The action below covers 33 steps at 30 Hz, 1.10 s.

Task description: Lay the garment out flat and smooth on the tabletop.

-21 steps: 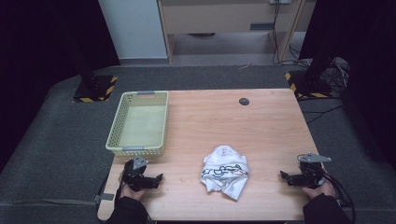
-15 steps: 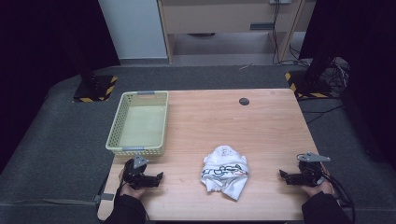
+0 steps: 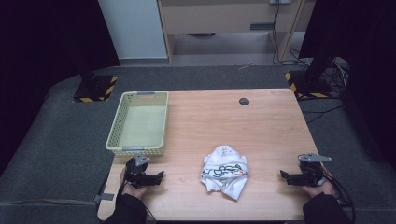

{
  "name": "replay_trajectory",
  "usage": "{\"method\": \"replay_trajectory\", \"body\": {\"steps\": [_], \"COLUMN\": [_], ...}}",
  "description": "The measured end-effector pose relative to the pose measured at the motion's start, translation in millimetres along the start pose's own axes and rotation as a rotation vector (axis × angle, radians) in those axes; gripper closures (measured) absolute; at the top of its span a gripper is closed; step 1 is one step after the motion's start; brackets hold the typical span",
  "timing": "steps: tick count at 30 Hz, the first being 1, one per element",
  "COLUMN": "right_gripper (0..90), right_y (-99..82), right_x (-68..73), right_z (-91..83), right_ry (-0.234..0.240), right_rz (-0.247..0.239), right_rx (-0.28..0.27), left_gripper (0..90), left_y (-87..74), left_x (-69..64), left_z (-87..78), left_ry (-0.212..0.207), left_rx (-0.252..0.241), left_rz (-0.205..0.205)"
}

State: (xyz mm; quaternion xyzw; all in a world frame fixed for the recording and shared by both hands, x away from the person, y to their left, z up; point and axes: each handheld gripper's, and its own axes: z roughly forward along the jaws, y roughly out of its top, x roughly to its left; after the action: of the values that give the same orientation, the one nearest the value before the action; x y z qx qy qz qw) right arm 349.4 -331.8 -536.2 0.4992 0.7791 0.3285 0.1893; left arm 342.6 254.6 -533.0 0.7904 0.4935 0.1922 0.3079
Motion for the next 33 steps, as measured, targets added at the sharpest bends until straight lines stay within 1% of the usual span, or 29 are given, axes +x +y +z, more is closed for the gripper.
{"method": "replay_trajectory", "body": {"steps": [2,4,6,7,8,10,12,15,20,21,24,26,27,28,33], "right_gripper": [2.9,2.9,2.6,2.6,2.6,2.6,2.6,2.6,2.5,2.9,3.0,3.4,4.0,4.2,5.2], "right_y": [1.2,3.1,4.7,5.4,6.7,7.9,8.7,9.4,11.1,12.4,14.7,15.4,16.5,17.3,21.9], "right_x": [0.5,1.7,3.5,4.2,5.6,7.1,8.1,8.9,9.8,10.3,10.5,10.7,10.6,10.7,12.4], "right_z": [-0.5,-1.7,-2.7,-3.2,-3.8,-4.7,-6.0,-7.5,-10.2,-11.9,-13.8,-14.8,-16.4,-17.0,-19.9], "right_ry": [0.002,0.007,0.017,0.024,0.028,0.027,0.03,0.037,0.044,0.05,0.053,0.053,0.061,0.064,0.063], "right_rz": [-0.003,-0.004,0.0,0.003,-0.004,-0.009,-0.003,-0.001,-0.003,0.006,0.012,0.017,0.027,0.03,0.03], "right_rx": [-0.003,-0.011,-0.014,-0.015,-0.015,-0.014,-0.019,-0.029,-0.039,-0.051,-0.059,-0.065,-0.076,-0.075,-0.087], "left_gripper": [4.3,5.3,5.7,5.8,6.1,6.7,7.3,7.6,8.3,8.4,8.5,8.4,8.3,8.3,8.6], "left_y": [1.0,2.2,2.9,3.9,4.7,5.9,6.9,9.6,13.7,15.2,16.7,17.2,18.6,19.2,22.8], "left_x": [-0.1,0.0,0.0,-0.1,-0.1,-1.2,-2.3,-4.3,-7.8,-9.9,-12.4,-13.2,-14.6,-15.4,-19.7], "left_z": [-1.0,-2.0,-2.5,-3.1,-3.7,-4.5,-5.8,-8.4,-13.3,-17.2,-20.6,-21.6,-24.0,-25.4,-28.6], "left_ry": [0.001,-0.007,-0.01,-0.014,-0.018,-0.025,-0.03,-0.023,-0.029,-0.037,-0.047,-0.051,-0.047,-0.047,-0.054], "left_rx": [0.009,0.016,0.022,0.03,0.036,0.041,0.039,0.031,0.008,-0.019,-0.034,-0.04,-0.052,-0.057,-0.072], "left_rz": [-0.002,-0.022,-0.025,-0.033,-0.038,-0.046,-0.05,-0.05,-0.07,-0.087,-0.101,-0.103,-0.1,-0.103,-0.11]}}
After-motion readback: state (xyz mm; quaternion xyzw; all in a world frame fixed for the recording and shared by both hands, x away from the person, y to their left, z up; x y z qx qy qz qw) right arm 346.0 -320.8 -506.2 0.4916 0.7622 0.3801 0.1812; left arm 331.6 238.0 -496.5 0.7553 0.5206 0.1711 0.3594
